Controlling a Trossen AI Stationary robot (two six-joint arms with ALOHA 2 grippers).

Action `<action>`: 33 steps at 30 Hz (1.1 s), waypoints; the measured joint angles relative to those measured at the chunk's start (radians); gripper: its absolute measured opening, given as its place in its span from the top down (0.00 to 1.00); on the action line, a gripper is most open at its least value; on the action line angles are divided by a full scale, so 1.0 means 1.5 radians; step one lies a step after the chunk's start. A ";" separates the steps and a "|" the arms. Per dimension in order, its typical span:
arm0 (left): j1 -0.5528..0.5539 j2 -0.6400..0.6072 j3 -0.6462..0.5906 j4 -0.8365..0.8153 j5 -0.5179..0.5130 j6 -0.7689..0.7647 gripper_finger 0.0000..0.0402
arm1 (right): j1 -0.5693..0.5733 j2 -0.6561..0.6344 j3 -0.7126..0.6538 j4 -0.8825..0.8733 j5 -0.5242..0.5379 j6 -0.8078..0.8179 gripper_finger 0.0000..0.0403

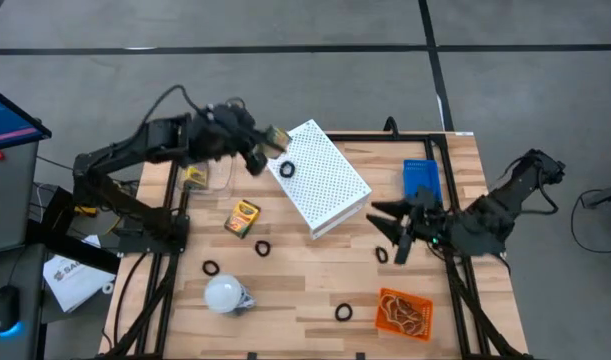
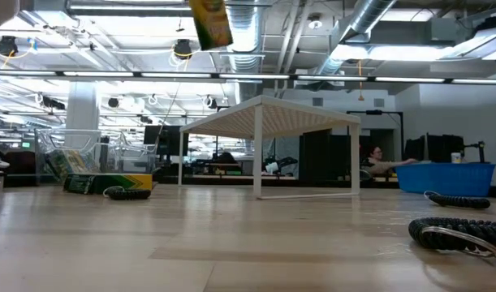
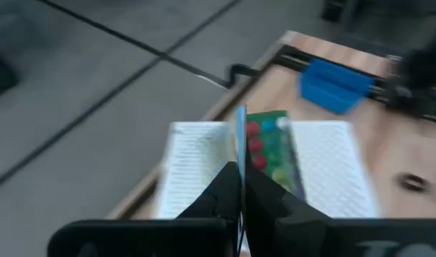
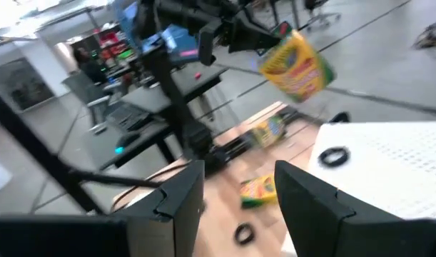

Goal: Pick & Place Office Desk Supplies
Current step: Put the crayon box into the transparent bin

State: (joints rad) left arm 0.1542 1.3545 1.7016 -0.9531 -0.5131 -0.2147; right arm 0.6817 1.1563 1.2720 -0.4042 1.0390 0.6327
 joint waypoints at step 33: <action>0.430 -0.221 -0.512 0.228 0.100 -0.069 1.00 | -0.230 0.002 0.000 -0.008 -0.038 0.027 0.58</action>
State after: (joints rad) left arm 0.7986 1.0224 0.9337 -0.6115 -0.3637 -0.3186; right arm 0.3367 1.1591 1.2720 -0.4159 0.9813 0.6728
